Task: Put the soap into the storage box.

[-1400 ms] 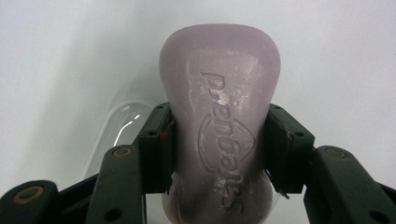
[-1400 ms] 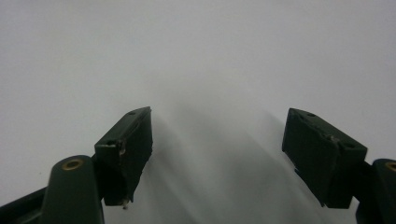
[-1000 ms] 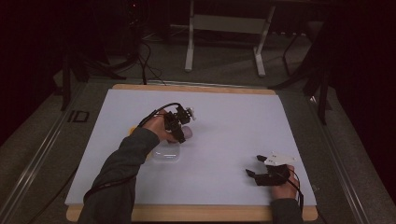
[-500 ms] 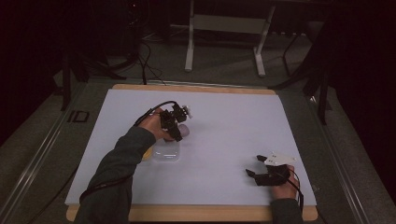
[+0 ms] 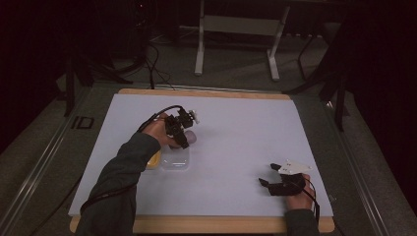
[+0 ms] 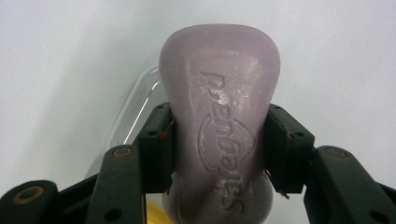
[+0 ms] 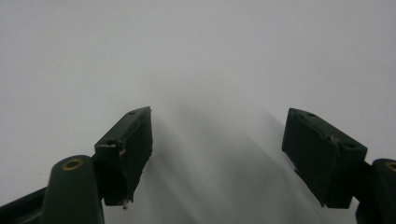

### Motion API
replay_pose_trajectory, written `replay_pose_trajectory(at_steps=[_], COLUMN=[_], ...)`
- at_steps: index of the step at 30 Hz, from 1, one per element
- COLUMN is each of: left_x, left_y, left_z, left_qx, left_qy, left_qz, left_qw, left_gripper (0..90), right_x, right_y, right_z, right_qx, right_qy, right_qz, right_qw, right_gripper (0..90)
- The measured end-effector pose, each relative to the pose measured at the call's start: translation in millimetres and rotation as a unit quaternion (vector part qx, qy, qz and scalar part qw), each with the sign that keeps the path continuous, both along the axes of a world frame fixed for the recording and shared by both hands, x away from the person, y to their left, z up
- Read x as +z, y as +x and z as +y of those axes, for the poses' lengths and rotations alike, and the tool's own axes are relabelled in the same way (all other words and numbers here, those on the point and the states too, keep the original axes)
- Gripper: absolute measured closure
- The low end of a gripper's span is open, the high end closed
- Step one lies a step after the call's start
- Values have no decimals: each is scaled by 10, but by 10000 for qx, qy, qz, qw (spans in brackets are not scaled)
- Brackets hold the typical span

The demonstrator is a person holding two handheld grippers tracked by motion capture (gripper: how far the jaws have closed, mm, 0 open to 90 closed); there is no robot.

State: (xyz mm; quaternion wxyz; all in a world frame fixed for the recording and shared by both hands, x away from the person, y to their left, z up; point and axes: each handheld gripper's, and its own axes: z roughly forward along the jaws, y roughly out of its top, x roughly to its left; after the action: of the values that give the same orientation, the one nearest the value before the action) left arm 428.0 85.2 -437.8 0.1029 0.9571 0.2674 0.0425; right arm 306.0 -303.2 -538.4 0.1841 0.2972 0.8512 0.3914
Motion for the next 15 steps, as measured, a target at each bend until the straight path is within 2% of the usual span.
replay_pose_trajectory(at_steps=[15], left_x=[33], left_y=[-12], left_z=[109], left_qx=[105], left_qy=[-28], left_qz=[12], left_qw=[9999], left_gripper=[499], right_x=[-1], right_y=[-1], right_z=[3], right_qx=[-3], right_qy=[-3], right_qz=[-1], right_qw=[10000], right_gripper=[241])
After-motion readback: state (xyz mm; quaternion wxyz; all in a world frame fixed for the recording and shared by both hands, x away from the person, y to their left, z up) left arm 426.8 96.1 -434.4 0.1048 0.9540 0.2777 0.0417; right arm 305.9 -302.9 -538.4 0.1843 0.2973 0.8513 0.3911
